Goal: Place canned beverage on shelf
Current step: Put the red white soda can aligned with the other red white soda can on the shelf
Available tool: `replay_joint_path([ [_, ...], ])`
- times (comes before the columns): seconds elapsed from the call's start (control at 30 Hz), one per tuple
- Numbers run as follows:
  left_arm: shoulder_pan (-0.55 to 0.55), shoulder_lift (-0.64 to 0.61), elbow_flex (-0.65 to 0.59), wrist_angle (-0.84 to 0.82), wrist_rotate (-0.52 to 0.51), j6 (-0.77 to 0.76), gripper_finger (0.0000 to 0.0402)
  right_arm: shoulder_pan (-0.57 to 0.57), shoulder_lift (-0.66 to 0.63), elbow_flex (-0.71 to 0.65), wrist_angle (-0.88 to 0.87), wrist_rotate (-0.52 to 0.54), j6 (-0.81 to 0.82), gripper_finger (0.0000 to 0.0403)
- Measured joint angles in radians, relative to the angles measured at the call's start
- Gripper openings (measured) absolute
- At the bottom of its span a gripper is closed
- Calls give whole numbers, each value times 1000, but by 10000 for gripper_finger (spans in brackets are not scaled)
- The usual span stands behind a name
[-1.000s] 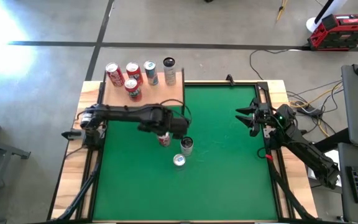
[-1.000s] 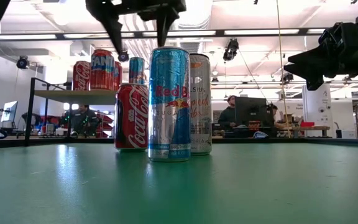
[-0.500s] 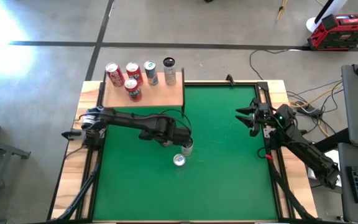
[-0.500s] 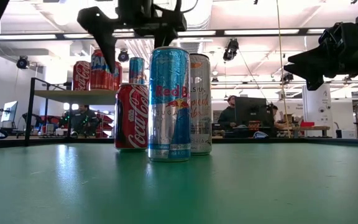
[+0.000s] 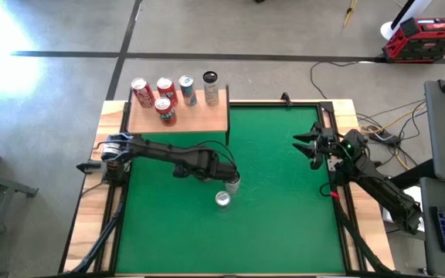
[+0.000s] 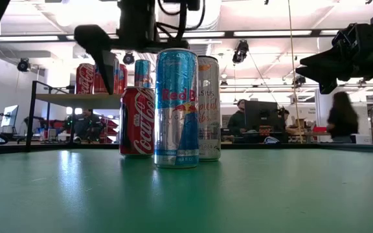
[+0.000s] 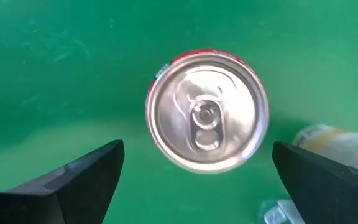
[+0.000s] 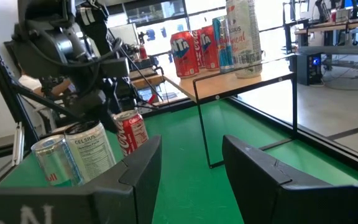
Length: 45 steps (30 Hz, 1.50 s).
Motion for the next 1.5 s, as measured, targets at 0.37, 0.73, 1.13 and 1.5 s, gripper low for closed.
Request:
replay_joint_path([
  [0.37, 10, 3, -48, 69, -97, -53, 390, 0, 0, 0, 0, 0, 0, 162],
  [0.73, 10, -4, -130, 134, -112, -70, 293, 0, 0, 0, 0, 0, 0, 162],
  [1.13, -5, -4, -50, 19, -71, -27, 282, 0, 0, 0, 0, 0, 0, 162],
  [1.5, -120, -81, 21, -176, -149, -165, 282, 0, 0, 0, 0, 0, 0, 162],
])
